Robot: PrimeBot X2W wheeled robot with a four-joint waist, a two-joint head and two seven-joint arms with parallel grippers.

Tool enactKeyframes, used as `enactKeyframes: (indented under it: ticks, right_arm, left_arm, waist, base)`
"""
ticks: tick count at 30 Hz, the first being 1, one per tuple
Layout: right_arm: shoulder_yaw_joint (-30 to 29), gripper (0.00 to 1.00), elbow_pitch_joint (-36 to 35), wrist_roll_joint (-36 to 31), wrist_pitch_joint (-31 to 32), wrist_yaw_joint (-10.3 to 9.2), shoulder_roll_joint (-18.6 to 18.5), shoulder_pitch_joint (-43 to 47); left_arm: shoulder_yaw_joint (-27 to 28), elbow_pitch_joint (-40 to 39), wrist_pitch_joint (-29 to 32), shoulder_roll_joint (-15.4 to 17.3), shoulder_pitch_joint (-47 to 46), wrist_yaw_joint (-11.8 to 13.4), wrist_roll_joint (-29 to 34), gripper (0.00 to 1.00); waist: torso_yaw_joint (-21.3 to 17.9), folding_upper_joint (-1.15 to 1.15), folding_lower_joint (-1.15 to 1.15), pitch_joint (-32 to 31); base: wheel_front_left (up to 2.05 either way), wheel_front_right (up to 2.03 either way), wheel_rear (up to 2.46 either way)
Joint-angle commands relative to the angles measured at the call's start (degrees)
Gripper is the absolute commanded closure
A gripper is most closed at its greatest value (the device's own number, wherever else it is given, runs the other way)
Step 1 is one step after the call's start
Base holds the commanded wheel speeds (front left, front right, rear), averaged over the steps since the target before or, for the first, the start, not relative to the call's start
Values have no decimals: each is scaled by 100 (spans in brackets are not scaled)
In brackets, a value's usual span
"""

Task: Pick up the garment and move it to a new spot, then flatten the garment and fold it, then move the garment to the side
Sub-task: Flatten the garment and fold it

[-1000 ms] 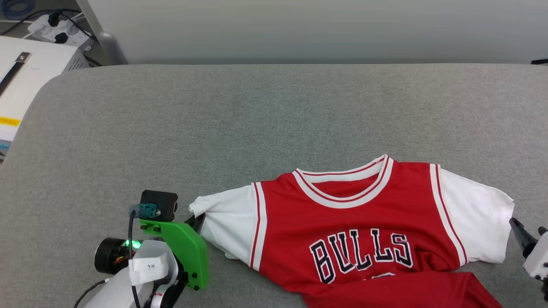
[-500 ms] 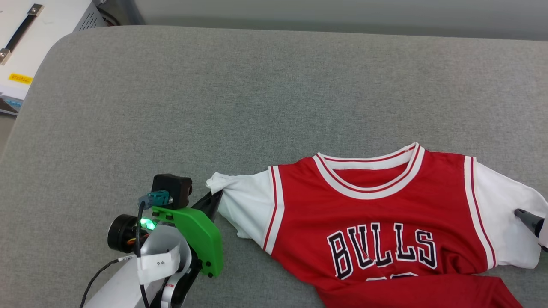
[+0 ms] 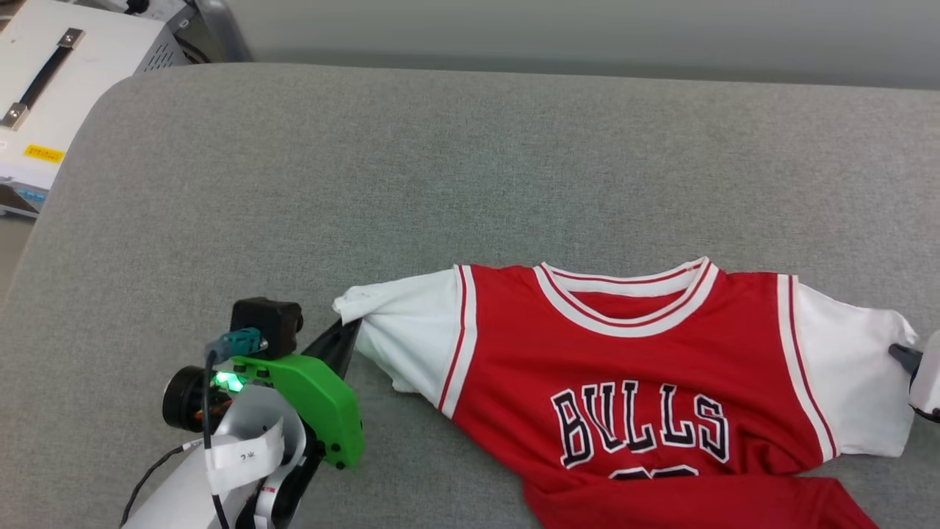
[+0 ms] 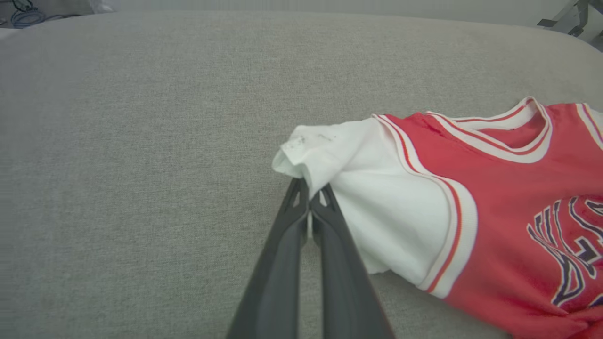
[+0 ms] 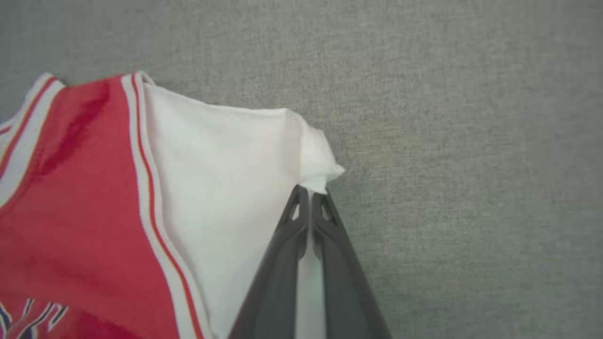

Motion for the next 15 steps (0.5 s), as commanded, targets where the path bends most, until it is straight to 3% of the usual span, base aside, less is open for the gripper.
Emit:
enactKeyframes:
  ticks: [1, 8, 15]
  right_arm:
    - [-22, 100, -122, -76, -97, 2, -3, -90]
    - [-95, 100, -529, -487, -356, 2, 96, -542]
    - [-45, 100, -407, -836, -732, 2, 319, -1420]
  left_arm:
    - [108, 9, -80, 80, 6, 50, -53, 100]
    - [666, 418, -222, 179, -573, -127, -425, 100]
    - [950, 1583, -598, 119, -1871, -644, -478, 100]
  waist:
    - [-81, 0, -1, -196]
    - [-193, 0, -1, -374]
    - [-289, 0, -1, -191]
  base:
    - [0, 0, 0]
    - [0, 0, 0]
    - [0, 0, 0]
